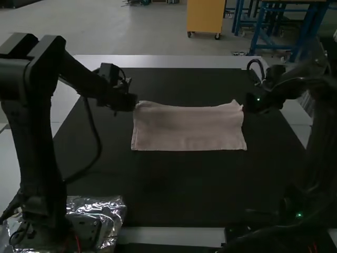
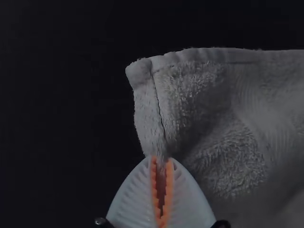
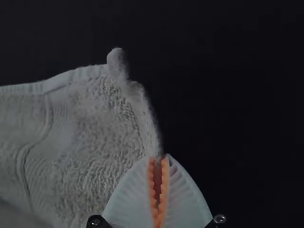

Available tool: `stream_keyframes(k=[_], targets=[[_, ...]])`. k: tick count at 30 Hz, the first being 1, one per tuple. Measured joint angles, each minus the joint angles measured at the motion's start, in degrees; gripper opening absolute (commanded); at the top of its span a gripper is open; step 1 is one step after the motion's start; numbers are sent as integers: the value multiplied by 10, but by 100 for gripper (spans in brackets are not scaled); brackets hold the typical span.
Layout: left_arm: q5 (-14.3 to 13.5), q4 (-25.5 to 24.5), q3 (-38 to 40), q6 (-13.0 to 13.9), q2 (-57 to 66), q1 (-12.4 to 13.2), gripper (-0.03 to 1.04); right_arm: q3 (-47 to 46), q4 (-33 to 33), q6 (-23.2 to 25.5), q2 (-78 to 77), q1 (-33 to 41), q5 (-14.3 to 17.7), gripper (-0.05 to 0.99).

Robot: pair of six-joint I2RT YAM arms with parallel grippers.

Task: Fold the towel.

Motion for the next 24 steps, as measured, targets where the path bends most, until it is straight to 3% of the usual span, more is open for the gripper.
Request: stream_keyframes(k=[10,24], targets=[[9,-22,-68,4,-87,0,2,-71,-16,-19,-78,-11,-24,-2],[10,-51,-185,6,-203,0,2,-191,-36,-26,-166,-11,-32,-2]])
